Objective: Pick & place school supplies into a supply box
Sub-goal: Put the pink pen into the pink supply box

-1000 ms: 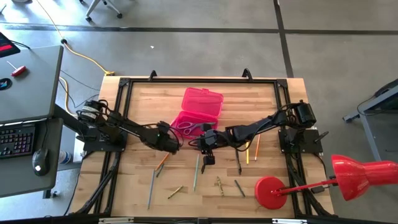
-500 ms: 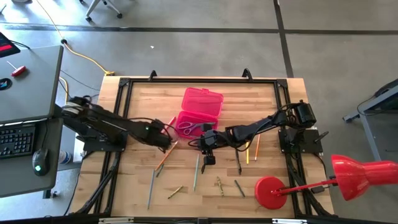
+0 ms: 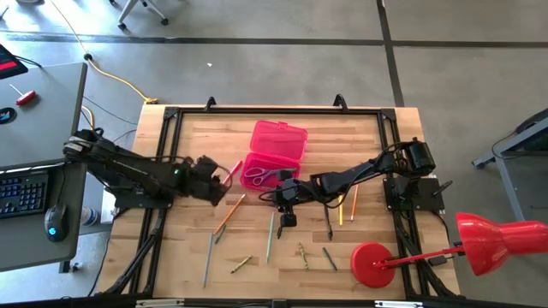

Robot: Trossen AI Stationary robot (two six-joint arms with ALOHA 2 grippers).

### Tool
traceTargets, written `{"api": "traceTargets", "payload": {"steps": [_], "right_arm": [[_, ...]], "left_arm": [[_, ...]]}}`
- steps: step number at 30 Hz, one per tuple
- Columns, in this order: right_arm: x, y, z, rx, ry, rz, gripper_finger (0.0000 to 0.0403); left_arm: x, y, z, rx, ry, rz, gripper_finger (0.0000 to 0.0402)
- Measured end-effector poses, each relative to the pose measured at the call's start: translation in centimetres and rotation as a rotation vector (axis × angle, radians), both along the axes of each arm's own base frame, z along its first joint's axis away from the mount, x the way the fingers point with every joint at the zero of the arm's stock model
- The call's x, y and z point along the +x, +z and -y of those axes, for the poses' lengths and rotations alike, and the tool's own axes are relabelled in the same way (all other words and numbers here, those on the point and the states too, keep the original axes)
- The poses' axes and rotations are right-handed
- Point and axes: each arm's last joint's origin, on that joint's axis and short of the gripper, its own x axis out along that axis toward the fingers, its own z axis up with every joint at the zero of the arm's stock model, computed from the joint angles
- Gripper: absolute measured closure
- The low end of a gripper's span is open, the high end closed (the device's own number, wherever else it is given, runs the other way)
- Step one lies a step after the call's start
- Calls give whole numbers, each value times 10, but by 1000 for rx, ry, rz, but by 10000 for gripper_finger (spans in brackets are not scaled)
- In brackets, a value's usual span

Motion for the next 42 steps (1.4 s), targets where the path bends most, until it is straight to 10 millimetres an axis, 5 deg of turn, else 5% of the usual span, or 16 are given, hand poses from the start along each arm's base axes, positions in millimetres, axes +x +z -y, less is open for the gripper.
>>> {"api": "traceTargets", "payload": {"steps": [9, 25, 42], "right_arm": [[1, 1, 0, -31, 23, 9, 304], [2, 3, 1, -39, 23, 34, 304], [2, 3, 1, -38, 24, 33, 304]], "left_arm": [[-8, -66, 17, 62, -70, 308, 219], [-6, -93, 17, 149, -61, 249, 218], [-7, -156, 15, 236, 83, 288, 218]]}}
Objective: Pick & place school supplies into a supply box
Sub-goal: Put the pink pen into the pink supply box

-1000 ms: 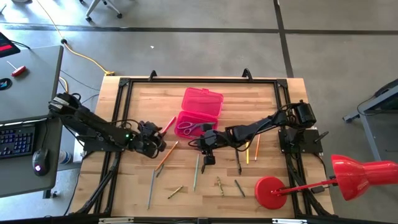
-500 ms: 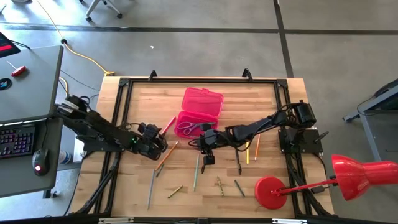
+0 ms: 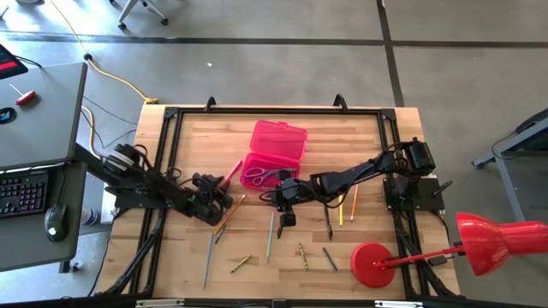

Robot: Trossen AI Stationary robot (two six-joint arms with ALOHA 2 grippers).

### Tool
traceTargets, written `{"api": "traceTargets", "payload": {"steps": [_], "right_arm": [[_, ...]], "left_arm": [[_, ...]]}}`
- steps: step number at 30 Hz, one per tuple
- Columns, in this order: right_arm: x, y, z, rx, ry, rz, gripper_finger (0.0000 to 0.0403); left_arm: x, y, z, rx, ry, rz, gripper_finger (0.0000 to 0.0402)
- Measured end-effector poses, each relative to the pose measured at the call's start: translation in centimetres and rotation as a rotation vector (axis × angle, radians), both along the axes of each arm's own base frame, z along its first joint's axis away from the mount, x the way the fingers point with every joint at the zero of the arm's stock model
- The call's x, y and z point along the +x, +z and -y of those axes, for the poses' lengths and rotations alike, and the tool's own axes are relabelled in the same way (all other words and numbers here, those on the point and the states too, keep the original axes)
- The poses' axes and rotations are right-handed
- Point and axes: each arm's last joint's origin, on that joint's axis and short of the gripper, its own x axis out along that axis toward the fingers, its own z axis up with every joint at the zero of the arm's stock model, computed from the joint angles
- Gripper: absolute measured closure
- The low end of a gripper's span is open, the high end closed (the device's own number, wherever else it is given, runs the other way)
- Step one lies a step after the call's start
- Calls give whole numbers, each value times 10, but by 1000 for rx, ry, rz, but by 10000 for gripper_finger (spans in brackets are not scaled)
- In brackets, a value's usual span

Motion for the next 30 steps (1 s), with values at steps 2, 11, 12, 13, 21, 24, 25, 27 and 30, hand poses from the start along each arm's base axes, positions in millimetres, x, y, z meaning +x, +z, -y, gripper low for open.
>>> {"api": "traceTargets", "payload": {"steps": [2, 11, 12, 13, 21, 24, 25, 27, 30], "right_arm": [[0, 0, 0, 2, 3, 0, 304], [0, 0, -2, 54, 27, -5, 304], [0, 0, -2, 64, 21, -5, 304], [0, 0, -2, 71, 16, -4, 304], [-1, 3, -16, 35, -53, 41, 305], [-2, 3, -24, 21, -51, 43, 305], [-3, 3, -27, 22, -45, 44, 305], [-4, 4, -34, 45, -40, 59, 305], [-5, 7, -47, 73, -21, 94, 305]], "left_arm": [[-5, -4, -2, 3, 10, 30, 218], [-13, -7, -6, 4, 29, 46, 283], [-13, -7, -7, 6, 31, 46, 301], [-14, -8, -7, 7, 34, 48, 320], [-10, 0, 1, -12, -11, 126, 362], [-9, 8, 4, -44, -41, 148, 360], [-8, 11, 6, -68, -56, 159, 359], [-4, 19, 8, -91, -85, 182, 359], [2, 34, 10, -63, -131, 215, 362]]}}
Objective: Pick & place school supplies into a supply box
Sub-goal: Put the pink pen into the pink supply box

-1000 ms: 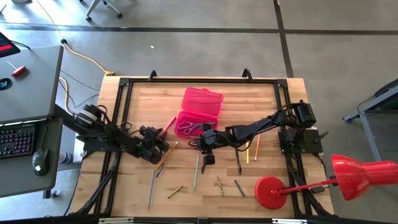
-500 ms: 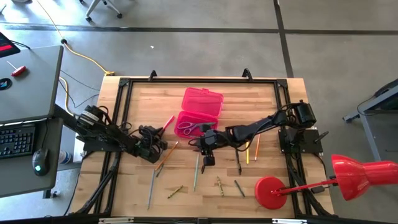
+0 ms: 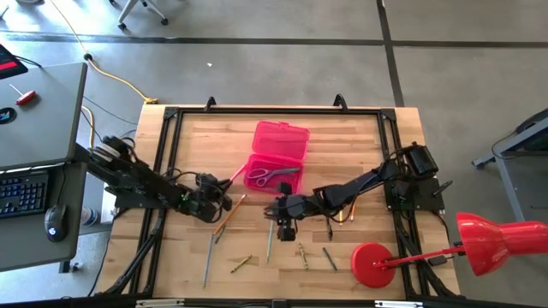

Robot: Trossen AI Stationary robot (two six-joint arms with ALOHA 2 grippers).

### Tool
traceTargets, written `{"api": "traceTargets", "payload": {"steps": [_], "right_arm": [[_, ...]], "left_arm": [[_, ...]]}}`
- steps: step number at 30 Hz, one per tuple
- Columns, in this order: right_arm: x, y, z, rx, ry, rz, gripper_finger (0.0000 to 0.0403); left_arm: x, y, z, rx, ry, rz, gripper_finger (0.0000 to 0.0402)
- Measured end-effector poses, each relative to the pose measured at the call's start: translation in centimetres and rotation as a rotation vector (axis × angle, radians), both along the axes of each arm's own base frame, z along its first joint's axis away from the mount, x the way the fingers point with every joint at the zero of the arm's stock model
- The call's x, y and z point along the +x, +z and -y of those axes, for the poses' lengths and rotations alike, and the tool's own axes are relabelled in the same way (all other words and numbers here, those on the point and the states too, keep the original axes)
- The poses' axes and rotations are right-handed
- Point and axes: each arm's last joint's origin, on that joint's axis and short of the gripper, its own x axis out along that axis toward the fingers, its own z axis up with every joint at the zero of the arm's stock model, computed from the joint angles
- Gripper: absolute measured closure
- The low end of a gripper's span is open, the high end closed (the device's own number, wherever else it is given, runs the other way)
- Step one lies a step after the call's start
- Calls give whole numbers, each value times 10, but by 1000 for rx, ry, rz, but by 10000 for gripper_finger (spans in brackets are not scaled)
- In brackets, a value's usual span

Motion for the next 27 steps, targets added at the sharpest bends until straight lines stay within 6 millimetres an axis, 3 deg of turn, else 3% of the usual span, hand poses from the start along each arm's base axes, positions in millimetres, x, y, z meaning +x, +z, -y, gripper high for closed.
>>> {"api": "traceTargets", "payload": {"steps": [9, 15, 22, 27], "right_arm": [[-6, 4, -23, -96, -28, 54, 305], [-18, 8, -36, -170, -80, 28, 305], [-65, 53, -47, -208, -183, -22, 305], [-95, 77, -45, -230, -329, -7, 305]], "left_arm": [[18, 62, 8, 161, -119, 64, 359], [48, 98, 9, 169, -317, 52, 361], [96, 105, -30, 118, -321, -91, 360], [126, 82, -55, 31, -395, -187, 354]]}}
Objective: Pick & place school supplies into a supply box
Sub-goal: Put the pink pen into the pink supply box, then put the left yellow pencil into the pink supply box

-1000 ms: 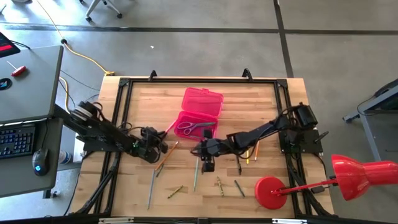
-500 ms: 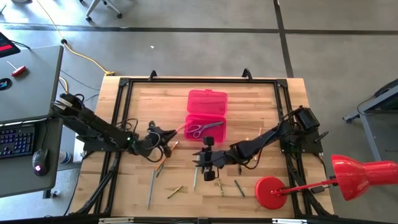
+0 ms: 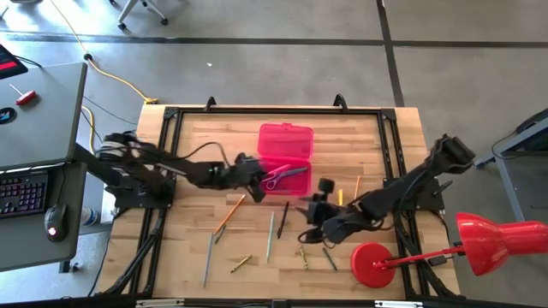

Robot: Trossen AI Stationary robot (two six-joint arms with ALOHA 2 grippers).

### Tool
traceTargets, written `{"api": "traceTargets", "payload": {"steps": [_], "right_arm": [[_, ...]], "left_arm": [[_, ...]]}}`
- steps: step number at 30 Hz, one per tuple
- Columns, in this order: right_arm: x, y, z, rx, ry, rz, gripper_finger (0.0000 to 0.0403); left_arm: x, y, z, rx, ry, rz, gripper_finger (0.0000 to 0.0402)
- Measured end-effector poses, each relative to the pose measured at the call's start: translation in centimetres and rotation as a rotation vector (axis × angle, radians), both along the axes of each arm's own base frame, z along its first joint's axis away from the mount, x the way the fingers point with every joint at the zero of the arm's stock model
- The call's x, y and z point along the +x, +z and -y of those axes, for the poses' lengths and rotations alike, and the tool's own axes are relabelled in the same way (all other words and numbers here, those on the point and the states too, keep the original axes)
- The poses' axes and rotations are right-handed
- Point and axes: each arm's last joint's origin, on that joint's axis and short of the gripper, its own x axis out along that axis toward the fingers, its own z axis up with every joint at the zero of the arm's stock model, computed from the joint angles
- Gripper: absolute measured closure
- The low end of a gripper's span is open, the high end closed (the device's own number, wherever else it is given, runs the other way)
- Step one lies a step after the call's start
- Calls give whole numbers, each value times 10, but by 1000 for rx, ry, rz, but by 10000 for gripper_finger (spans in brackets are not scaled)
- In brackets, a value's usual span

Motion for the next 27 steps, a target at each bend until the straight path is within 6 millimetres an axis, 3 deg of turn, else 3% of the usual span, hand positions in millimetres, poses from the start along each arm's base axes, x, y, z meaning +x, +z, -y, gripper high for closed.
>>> {"api": "traceTargets", "payload": {"steps": [5, 9, 14, 23, 27], "right_arm": [[-13, 1, 2, -14, -94, -7, 305], [-13, -4, 2, -3, -96, -41, 305], [-13, -6, 2, -6, -94, -50, 305], [-14, -6, 3, 11, -110, -42, 305], [-14, -6, 3, 18, -101, -52, 305]], "left_arm": [[21, -24, -15, -56, -41, -82, 351], [36, -31, -20, -41, -62, -105, 350], [49, -24, -20, 2, -132, -109, 335], [58, -12, -21, 64, -185, -175, 246], [60, -2, -20, 55, -196, -253, 224]]}}
